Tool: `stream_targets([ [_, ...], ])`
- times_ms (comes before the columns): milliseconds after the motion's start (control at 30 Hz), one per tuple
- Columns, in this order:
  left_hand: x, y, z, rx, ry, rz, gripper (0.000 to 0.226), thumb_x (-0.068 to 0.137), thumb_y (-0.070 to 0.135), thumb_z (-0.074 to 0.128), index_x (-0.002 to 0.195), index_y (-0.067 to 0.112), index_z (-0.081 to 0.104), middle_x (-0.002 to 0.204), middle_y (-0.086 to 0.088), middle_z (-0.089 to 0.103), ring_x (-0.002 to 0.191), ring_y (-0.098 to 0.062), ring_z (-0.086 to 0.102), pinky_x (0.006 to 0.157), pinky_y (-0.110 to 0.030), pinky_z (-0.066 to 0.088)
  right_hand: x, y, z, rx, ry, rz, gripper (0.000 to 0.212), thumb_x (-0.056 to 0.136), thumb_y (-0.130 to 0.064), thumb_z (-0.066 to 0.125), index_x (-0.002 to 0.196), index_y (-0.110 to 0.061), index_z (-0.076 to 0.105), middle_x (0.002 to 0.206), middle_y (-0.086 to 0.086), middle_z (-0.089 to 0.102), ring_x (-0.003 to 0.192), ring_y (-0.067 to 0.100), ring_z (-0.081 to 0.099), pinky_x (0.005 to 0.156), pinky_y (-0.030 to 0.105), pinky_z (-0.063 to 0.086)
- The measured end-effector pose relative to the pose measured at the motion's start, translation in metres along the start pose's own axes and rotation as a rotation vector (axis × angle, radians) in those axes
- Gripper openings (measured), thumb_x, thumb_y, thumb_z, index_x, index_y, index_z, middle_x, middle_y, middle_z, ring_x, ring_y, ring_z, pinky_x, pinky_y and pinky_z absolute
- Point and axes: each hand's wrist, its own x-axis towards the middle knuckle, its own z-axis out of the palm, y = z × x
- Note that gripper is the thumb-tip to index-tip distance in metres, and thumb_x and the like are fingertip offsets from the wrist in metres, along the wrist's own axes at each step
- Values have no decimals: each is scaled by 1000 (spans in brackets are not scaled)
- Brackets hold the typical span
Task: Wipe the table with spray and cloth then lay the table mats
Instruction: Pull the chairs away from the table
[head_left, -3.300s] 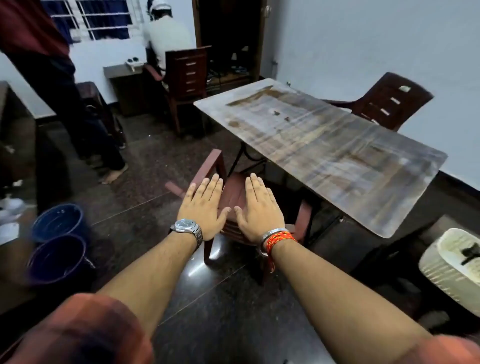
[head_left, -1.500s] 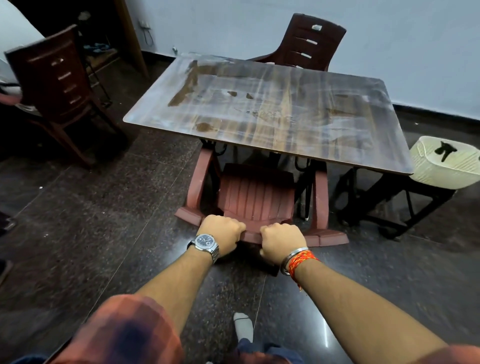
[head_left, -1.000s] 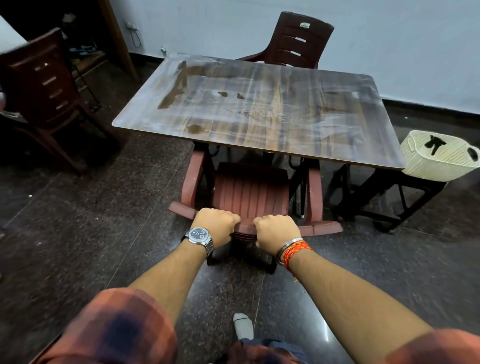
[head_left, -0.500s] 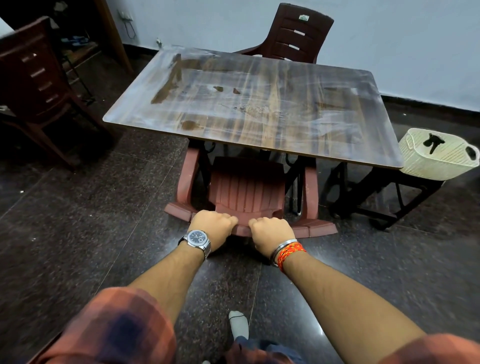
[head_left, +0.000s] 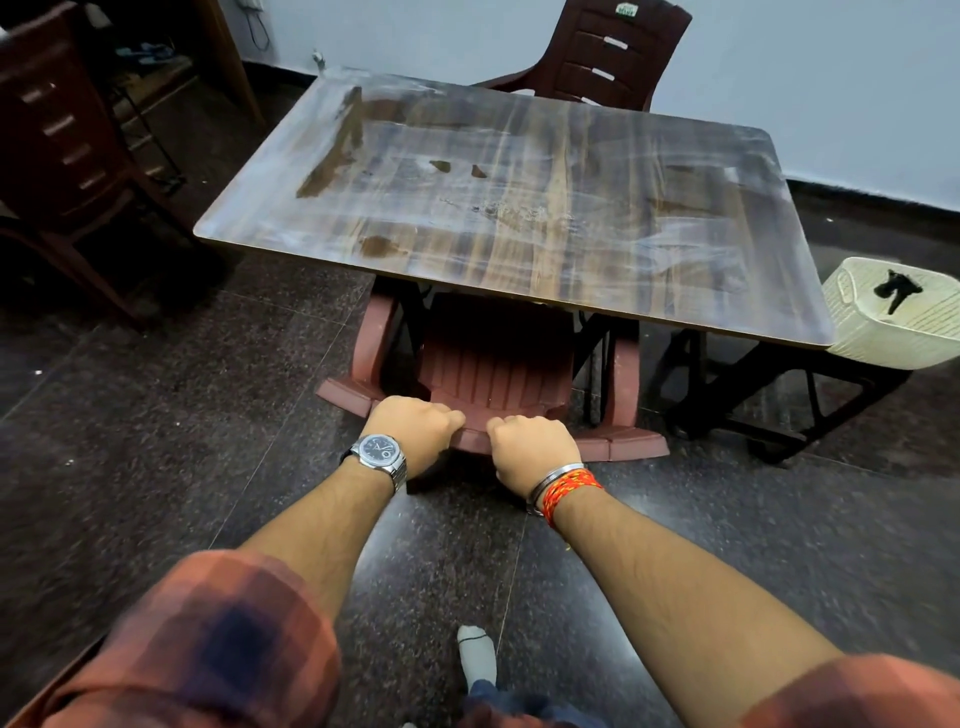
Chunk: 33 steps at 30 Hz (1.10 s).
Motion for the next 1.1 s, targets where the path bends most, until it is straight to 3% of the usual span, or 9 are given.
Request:
stream_targets([
  [167,0,2,-4,35,-58,-23,13,85,12,50,96,18,55,93,0,63,86,-27,63,58,-32,38,-1,0,-1,33,-1,10,28,89,-23,54,113,-10,55,113,12,66,100,38,64,74,40,45],
  [300,-1,-1,-5,-26,-94,-35,16,79,22,56,94,19,53,95,2,62,89,-25,62,64,-33,44,-5,-2,-3,84,62,-29,36,82,-45,55,102,-16,59,104,7,68,93,35,65,72,37,46],
  [433,-5,-19,0,-179,-34,48,42,72,55,48,98,25,60,97,5,65,90,-22,64,70,-34,50,-9,2,-9,234,162,-191,49,82,-52,41,111,-21,65,107,2,73,98,31,67,77,39,54],
  [567,-14,-53,-8,-153,85,47,83,69,92,23,94,21,60,89,6,65,80,-20,62,68,-37,49,24,-5,-30,296,309,-215,58,88,-53,25,111,-20,68,111,1,73,102,27,67,79,42,56],
  [633,-22,-75,-11,-175,122,-25,91,72,91,13,103,19,60,99,4,66,88,-20,63,72,-38,50,50,-18,-42,331,385,-206,47,93,-44,35,115,-19,68,115,2,72,107,26,66,83,41,56],
  [700,-30,-97,-12,-216,155,-121,90,79,84,12,120,17,57,116,1,64,102,-21,61,82,-38,51,76,-35,-49,344,405,-237,40,95,-33,47,126,-14,63,128,6,66,121,24,60,97,37,49],
  [800,-41,-140,-5,-288,208,-282,82,87,70,19,142,14,42,144,-4,48,129,-21,48,106,-37,40,120,-69,-57,326,382,-301,52,95,-24,51,142,-3,46,146,14,50,139,27,42,114,32,30],
  [867,-48,-171,2,-267,209,-366,82,88,67,17,149,13,31,153,-6,35,138,-21,36,115,-36,27,151,-95,-59,323,384,-319,60,93,-25,48,146,1,36,152,18,40,144,30,34,118,37,24],
  [1100,-50,-319,16,-200,183,-595,91,84,71,0,155,14,8,162,0,6,149,-19,7,119,-36,2,279,-188,-79,248,441,-287,71,93,-32,47,152,-2,22,160,17,22,149,30,19,122,43,14],
])
